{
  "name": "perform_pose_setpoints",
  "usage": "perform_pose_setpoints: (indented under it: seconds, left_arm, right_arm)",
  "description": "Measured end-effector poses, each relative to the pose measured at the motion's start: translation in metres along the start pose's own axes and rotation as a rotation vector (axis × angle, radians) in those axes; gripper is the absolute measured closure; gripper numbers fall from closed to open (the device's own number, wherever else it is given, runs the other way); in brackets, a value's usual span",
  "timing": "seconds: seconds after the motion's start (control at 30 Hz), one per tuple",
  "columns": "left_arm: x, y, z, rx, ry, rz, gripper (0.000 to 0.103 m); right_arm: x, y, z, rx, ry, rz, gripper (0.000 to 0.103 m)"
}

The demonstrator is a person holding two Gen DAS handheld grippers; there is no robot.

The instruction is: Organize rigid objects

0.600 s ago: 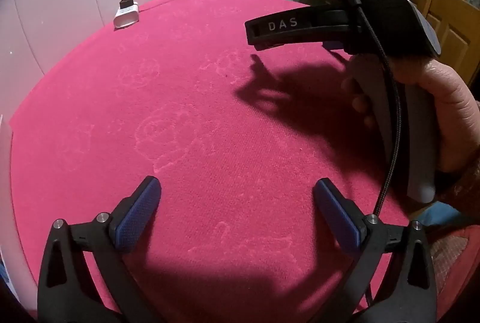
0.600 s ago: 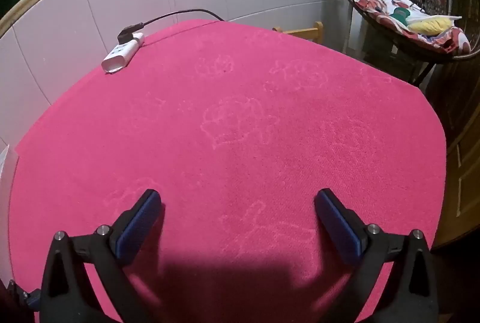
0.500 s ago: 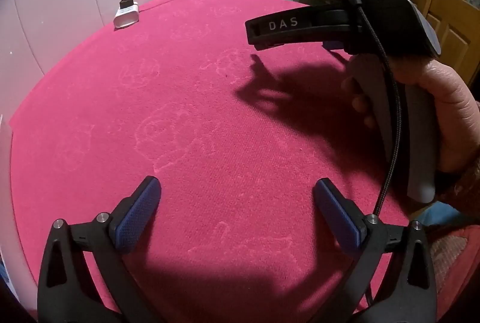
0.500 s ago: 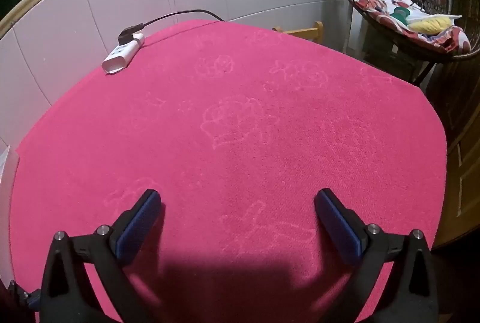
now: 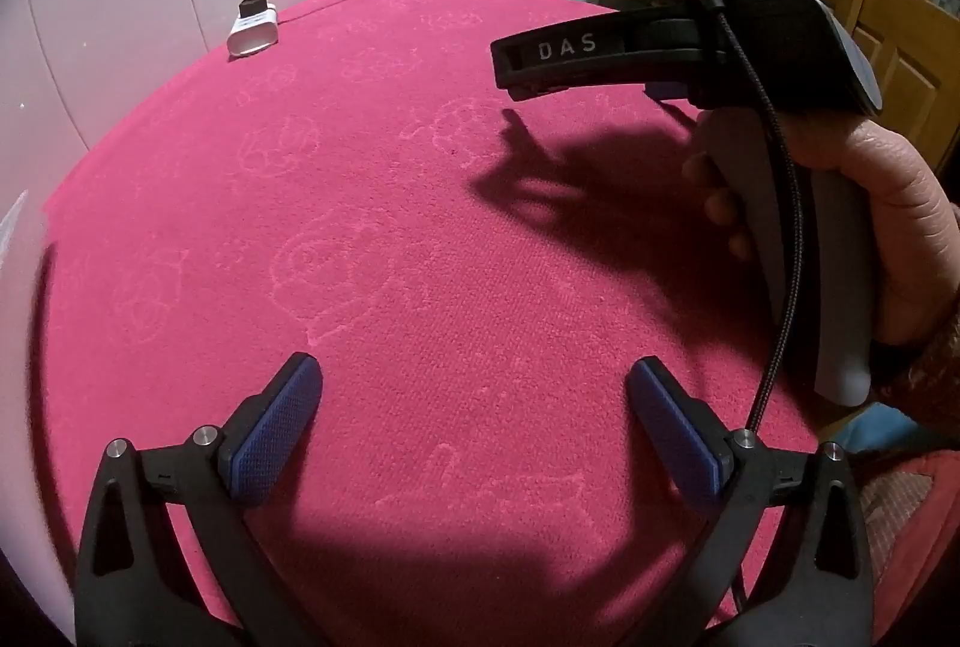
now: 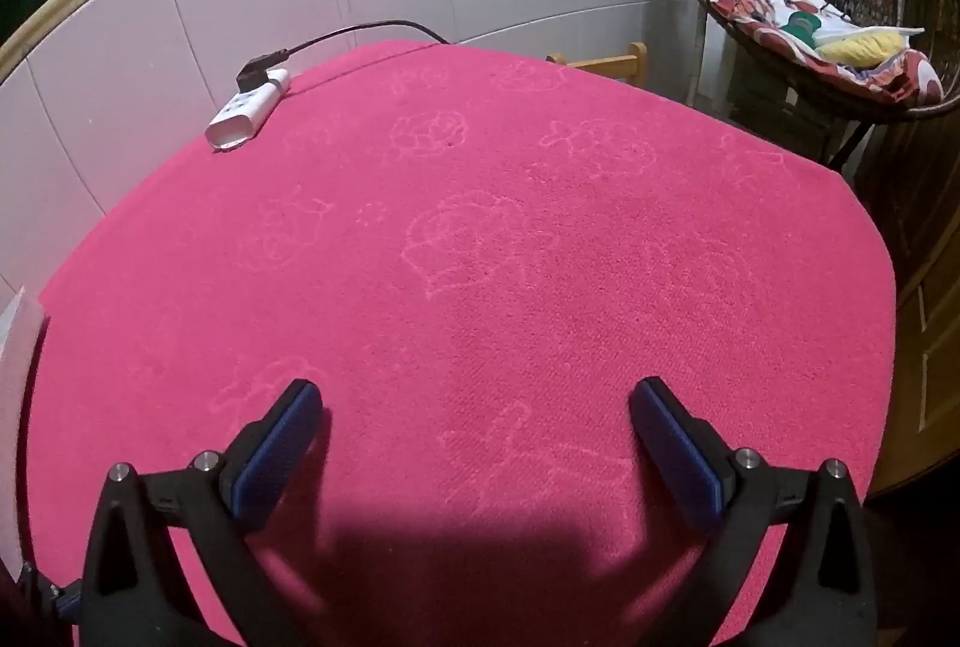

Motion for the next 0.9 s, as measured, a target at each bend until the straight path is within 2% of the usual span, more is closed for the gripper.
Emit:
perform_pose_setpoints:
  seconds: [0.6, 0.77, 0.9]
  left_arm:
    - [0.0, 0.0, -0.001, 0.0, 0.0, 0.0, 0.0]
    - [0.0, 0.0, -0.001, 0.0, 0.0, -0.001, 0.0]
    - [-0.001, 0.0, -0.003, 0.0, 0.0, 0.0, 0.0]
  right_arm:
    - [-0.001, -0.001, 0.001, -0.007, 0.01, -0.008, 0.0]
    - [-0.012, -0.003, 0.011, -0.048, 0.11, -0.068, 0.0]
    - [-0.014, -0.008, 0.014, -0.045, 0.12, -0.046, 0.0]
Point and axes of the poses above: each gripper's, at about its wrist camera, not at the fingertips, and z roughly the way its jaws point, x to its right, y to its underside, the point moved 4 cm from there along z, roughly the way its jaws point, and after that the axes turned 9 degrees about -y, right-handed, at the moved point
